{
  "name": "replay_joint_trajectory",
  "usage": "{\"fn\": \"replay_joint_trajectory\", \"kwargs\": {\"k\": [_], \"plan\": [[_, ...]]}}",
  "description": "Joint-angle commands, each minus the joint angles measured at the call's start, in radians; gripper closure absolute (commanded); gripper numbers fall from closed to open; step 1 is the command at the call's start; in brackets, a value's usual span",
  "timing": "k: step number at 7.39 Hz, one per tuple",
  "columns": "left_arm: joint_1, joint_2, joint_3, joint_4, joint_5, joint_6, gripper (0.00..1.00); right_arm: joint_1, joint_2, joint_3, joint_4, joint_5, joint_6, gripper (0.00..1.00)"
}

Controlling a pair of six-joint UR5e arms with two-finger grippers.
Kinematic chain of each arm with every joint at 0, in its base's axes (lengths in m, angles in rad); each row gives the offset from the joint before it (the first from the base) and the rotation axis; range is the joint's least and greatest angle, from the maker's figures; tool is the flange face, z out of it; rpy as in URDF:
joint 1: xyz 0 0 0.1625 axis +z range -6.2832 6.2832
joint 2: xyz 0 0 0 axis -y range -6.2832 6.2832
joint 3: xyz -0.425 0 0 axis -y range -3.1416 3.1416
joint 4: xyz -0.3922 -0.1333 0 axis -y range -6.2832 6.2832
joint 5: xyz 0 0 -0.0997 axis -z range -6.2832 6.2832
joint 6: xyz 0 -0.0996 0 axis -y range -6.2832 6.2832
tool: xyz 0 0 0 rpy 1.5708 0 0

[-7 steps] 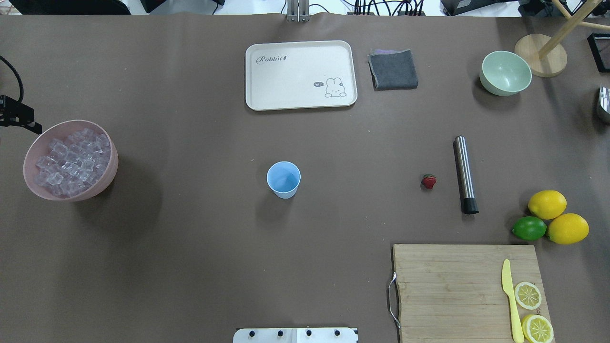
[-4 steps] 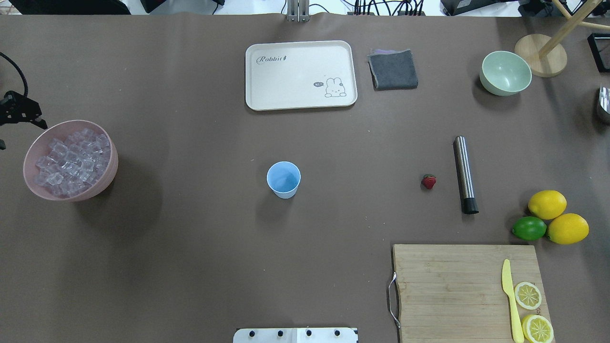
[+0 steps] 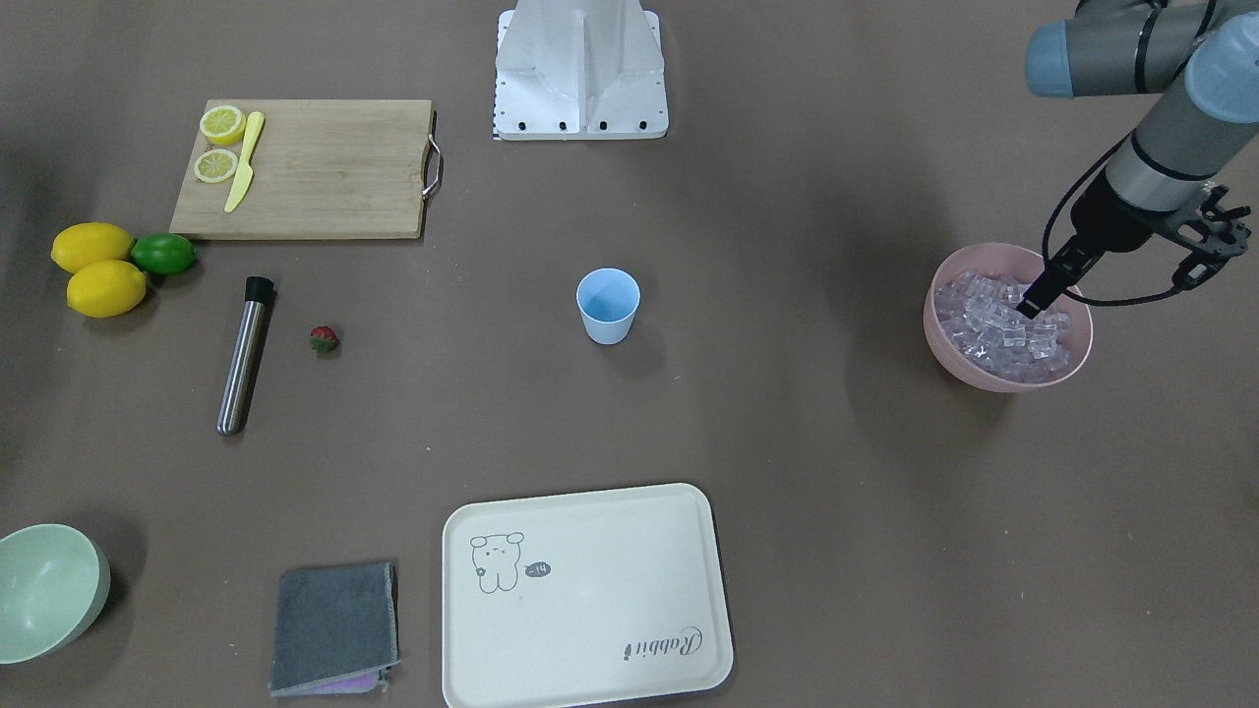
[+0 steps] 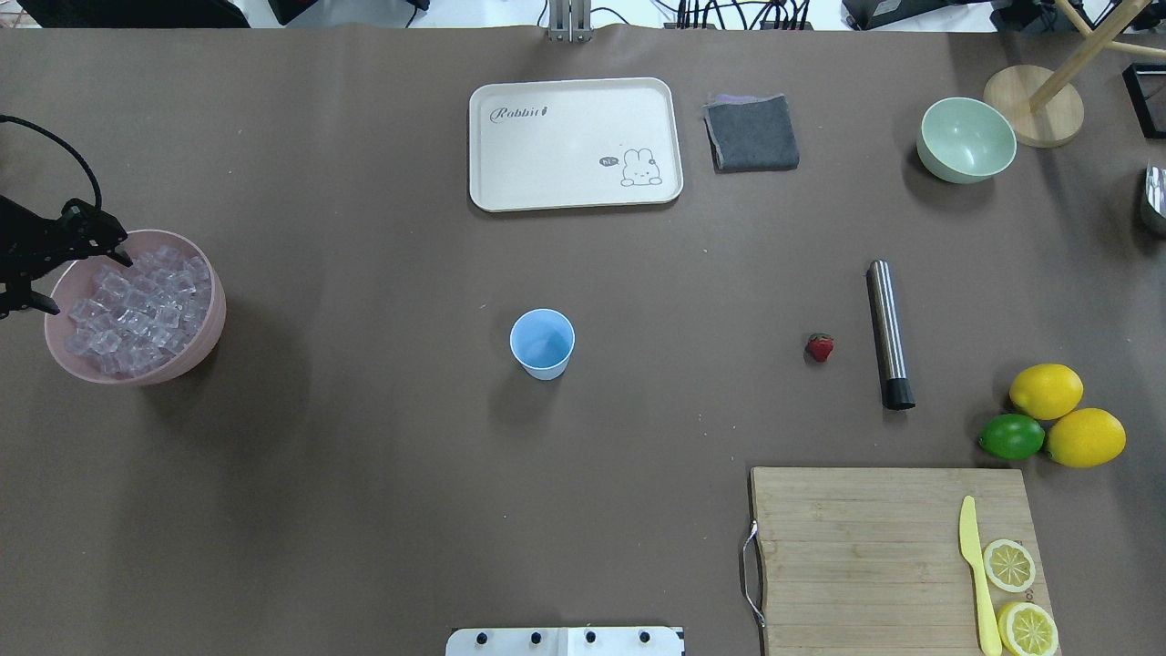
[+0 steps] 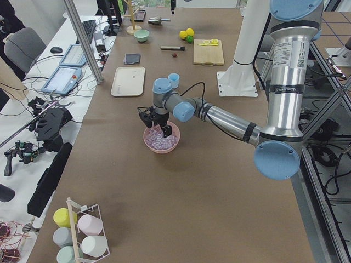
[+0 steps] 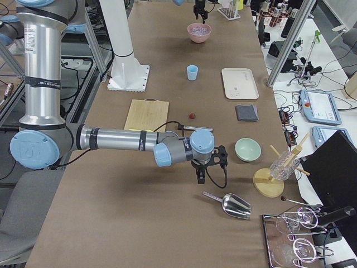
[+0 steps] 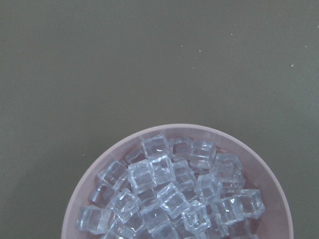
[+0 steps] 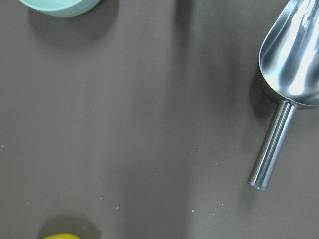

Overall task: Mash ice and strawberries in cup
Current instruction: 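Move the left gripper over the pink bowl of ice cubes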

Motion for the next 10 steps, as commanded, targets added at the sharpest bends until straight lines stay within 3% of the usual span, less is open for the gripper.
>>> {"fn": "replay_joint_trajectory", "kwargs": {"k": [1,10], "plan": [[0.072,0.006,0.005,0.001,0.089,-0.077,0.07,-0.001,0.002,0.008,0.000,0.000,-0.001,0.00],[0.134,0.085,-0.014,-0.031,0.162,-0.156,0.17,-0.006,0.011,0.005,-0.003,0.000,0.005,0.00]]}}
